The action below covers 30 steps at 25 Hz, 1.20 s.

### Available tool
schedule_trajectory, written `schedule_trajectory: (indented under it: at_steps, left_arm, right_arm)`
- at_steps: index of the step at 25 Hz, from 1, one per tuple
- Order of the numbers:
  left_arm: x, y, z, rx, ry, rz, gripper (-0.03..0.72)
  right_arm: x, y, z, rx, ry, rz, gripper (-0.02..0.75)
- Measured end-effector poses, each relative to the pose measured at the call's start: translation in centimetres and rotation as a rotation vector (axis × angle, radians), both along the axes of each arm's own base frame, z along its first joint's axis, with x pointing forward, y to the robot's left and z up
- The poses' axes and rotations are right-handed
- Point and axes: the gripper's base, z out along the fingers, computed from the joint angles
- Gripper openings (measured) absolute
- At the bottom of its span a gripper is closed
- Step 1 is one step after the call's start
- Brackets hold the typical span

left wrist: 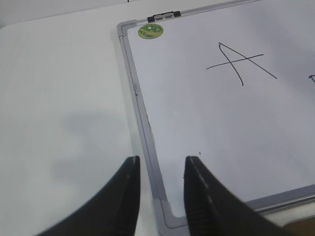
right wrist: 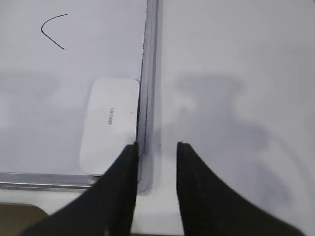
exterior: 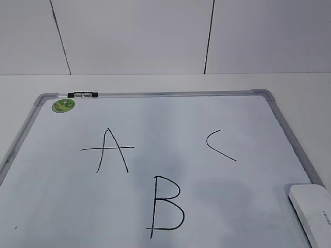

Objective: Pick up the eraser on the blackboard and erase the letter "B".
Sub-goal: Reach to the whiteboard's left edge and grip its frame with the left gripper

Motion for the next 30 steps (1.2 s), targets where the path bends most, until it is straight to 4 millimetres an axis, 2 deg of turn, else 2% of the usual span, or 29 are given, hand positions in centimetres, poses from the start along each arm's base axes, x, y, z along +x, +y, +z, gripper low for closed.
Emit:
schedule_trajectory:
  at_steps: [6, 9, 13, 20, 24, 30]
  left_arm:
    - [2.6, -0.1, 0.3, 0.004, 0.153, 0.000, 0.236]
    - [4.3, -0.1, 1.0, 0.005, 0.236, 0.001, 0.236]
    - [7.6, -0.2, 2.1, -0.015, 0.370, 0.021, 0.237]
    - [15.1, -0.4, 3.4, -0.015, 0.592, 0.031, 0.238]
    - [19.8, -0.5, 2.8, -0.008, 0.700, 0.033, 0.238]
    - [26.0, -0.6, 0.4, 0.004, 0.830, 0.037, 0.238]
  right_arm:
    - [0.9, 0.3, 1.2, 0.058, 0.044, -0.009, 0.408]
    - [1.5, 0.4, 2.0, 0.079, 0.062, -0.024, 0.449]
    - [2.8, 0.6, 2.5, 0.103, 0.133, -0.040, 0.462]
    - [4.9, 0.9, 1.7, 0.117, 0.331, -0.056, 0.463]
    - [5.7, 1.5, 1.4, 0.174, 0.395, -0.035, 0.463]
    - [6.3, 2.0, 1.2, 0.219, 0.441, -0.022, 0.463]
